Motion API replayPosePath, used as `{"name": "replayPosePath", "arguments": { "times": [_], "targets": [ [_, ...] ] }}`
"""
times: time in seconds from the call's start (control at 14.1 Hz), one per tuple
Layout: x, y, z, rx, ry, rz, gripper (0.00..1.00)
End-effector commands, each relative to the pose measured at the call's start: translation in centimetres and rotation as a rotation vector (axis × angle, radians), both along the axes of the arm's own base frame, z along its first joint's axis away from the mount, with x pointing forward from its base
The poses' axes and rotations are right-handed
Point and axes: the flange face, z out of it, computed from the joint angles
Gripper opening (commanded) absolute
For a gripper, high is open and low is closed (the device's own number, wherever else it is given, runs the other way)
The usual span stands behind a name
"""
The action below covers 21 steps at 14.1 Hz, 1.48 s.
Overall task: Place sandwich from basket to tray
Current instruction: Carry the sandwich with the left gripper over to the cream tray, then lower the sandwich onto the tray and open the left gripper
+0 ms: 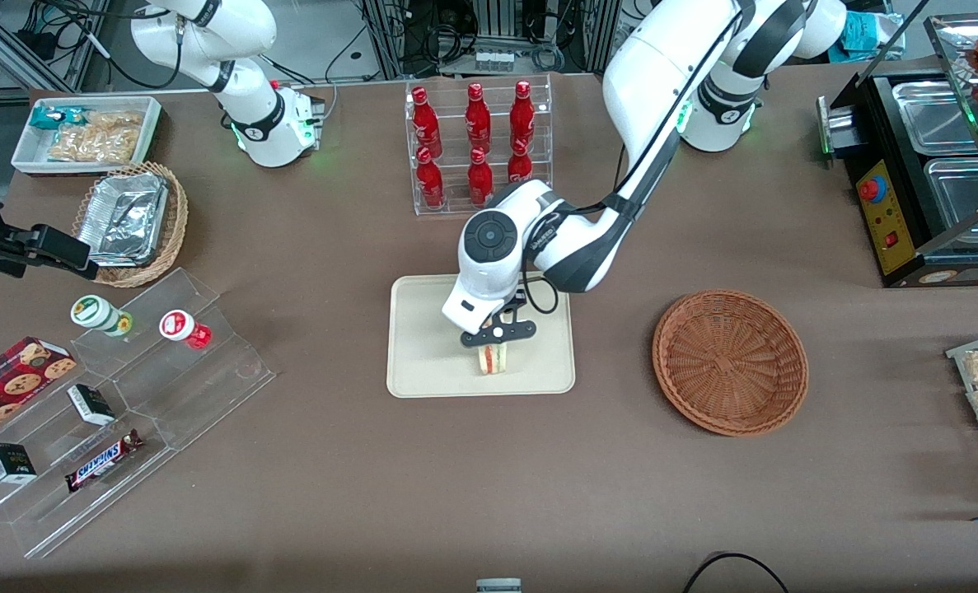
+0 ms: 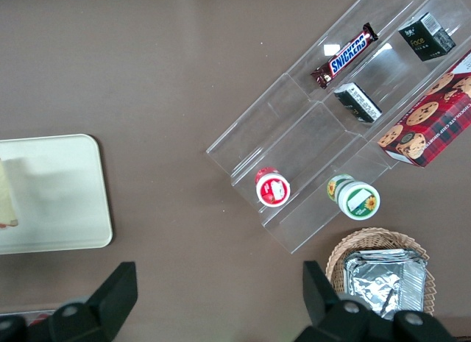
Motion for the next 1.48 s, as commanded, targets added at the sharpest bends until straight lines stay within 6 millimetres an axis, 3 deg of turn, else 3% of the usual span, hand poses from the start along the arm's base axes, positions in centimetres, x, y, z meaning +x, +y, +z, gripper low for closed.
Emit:
{"name": "replayPosePath", "arguments": {
  "times": [0.0,0.14,0.28,0.35,0.57,0.92,1.13,1.41],
  "targets": [
    [0.2,-0.9,-1.0,0.015,-0.011,-0.022,0.0],
    [0.2,-1.2,-1.4,-0.008,-0.026,-0.013,0.04],
    [0.2,-1.3,-1.3,-0.021,-0.03,-0.012,0.37],
    [0.2,-1.3,-1.3,-0.021,-0.031,-0.017,0.96],
    [0.3,-1.2,1.0,-0.02,-0.046,-0.009,1.0],
    [0.3,1.3,8.7,0.039,-0.033,0.0,1.0],
    [1.6,4.9,11.3,0.092,-0.017,0.054,1.0],
    [3.8,11.7,13.9,0.114,-0.003,0.134,1.0]
  ]
}}
